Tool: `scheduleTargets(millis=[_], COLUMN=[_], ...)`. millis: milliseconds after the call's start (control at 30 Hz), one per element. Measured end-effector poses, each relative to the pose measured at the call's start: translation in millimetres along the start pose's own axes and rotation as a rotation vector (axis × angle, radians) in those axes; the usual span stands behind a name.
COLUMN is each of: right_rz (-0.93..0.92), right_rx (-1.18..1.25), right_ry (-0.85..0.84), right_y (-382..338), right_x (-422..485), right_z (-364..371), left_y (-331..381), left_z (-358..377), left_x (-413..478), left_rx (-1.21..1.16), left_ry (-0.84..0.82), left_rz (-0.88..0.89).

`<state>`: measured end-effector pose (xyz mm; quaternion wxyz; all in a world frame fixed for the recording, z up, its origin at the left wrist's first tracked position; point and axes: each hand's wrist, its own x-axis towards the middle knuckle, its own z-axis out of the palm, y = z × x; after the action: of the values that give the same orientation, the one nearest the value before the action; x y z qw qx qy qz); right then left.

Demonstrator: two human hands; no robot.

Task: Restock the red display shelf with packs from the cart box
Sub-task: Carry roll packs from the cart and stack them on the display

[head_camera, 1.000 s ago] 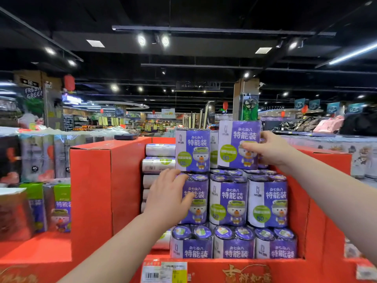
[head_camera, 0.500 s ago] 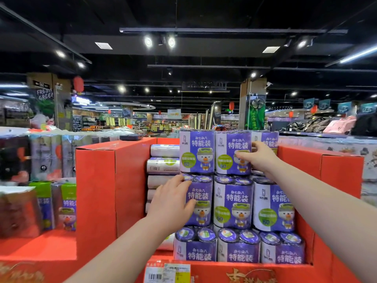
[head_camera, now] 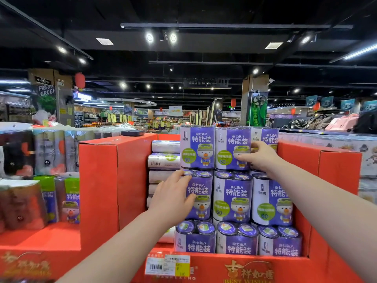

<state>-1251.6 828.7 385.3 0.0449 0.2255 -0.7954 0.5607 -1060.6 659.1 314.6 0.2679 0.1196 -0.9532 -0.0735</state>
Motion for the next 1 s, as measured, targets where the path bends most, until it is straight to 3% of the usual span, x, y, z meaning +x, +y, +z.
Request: scheduleTargets(millis=[333,467,633,800,1000], right_rz=[-0.07,-0.256,-0.444,-0.52,-0.49], right_rx=[-0.185,-0.39,-0.599,-0.774,-0.873], right_ry=[0.025,0.035,-0.329,-0.669,-0.881], right_y=[-9,-10,9,49,67], right_x=[-32,-64,-133,-200,-266], right_z=[-13,-9,25,72,114], left_y=[4,2,-1,-15,-39], left_z=[5,8,16,23,1], left_x=[-14,-31,-78,-131,-193], left_rx=[-0.017,0.066,0.208,0.293,0.286], left_ry=[0.032,0.025,-0.161,-0.307,-0.289], left_rz=[-0.039,-0.032,-0.091,-0.188,-0.291])
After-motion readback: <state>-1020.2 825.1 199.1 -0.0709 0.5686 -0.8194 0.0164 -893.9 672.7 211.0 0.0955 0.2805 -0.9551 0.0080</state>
